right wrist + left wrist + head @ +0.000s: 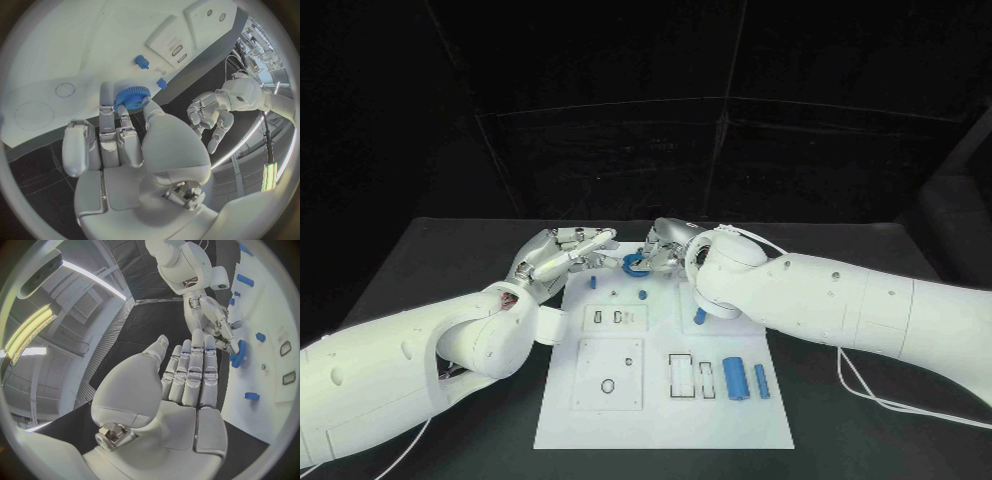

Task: Assemble the parts on the task board

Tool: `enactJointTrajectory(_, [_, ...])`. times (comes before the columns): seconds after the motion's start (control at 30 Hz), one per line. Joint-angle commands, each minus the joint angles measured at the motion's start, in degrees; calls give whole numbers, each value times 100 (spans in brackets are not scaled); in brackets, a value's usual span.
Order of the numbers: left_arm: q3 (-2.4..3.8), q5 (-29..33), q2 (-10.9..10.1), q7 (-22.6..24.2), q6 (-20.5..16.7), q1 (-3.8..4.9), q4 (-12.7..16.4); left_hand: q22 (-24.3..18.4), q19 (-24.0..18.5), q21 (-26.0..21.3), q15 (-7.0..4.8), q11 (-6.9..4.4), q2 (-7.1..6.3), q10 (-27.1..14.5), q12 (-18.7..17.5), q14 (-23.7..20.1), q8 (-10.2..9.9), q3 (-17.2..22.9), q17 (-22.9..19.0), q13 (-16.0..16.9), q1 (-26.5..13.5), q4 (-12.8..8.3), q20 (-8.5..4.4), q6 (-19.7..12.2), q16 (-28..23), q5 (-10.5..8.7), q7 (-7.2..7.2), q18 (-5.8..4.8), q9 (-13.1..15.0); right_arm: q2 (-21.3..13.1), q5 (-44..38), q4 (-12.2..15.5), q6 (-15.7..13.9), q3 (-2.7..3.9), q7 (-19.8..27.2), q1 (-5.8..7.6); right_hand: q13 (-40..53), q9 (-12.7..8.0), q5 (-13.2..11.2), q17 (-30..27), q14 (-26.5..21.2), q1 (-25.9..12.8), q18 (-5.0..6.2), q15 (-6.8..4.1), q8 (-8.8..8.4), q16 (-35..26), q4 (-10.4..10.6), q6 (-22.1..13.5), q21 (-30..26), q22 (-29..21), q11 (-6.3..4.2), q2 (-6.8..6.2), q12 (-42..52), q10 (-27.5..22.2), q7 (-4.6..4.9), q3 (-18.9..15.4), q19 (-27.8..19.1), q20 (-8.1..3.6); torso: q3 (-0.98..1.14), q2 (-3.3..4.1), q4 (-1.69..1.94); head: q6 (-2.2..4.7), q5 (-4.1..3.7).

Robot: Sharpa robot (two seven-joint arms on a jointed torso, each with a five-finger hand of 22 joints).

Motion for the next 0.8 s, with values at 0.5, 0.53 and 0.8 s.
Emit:
enactJointTrajectory(0.5, [0, -121, 2, 12, 89, 8, 12, -13, 21, -40, 25, 33, 11, 19, -34, -15, -43, 36, 17, -3, 1, -12, 26, 6, -34, 25, 44, 39, -5, 155, -405, -181, 117, -1, -171, 12, 916, -37, -231, 12, 160, -56, -102, 6, -243, -33, -101, -301, 11, -22, 55, -243, -111, 186, 80, -48, -11, 2, -5, -1, 6, 7, -25])
enactJointTrajectory(0.53, [0, -122, 2, 12, 89, 8, 12, -13, 21, -40, 25, 33, 11, 19, -34, -15, -43, 36, 17, -3, 1, -12, 26, 6, -34, 25, 44, 39, -5, 158, -422, -190, 122, -1, -185, 12, 910, -36, -243, 12, 160, -54, -101, 10, -255, -33, -109, -324, 10, -24, 60, -255, -117, 181, 87, -50, -12, 6, -5, -1, 7, 2, -23])
enactJointTrajectory(0.8, [0, -123, 3, 11, 93, 8, 10, -14, 21, -42, 25, 33, 11, 20, -36, -15, -45, 38, 21, -3, -3, -12, 27, 7, -37, 25, 44, 38, -5, 157, -536, -158, 278, -1, -254, 12, 873, -26, -294, 13, 160, -38, -96, 24, -282, -34, -161, -397, -2, -48, 79, -346, -154, 147, 106, -70, -25, 23, 2, 0, 6, -18, -15])
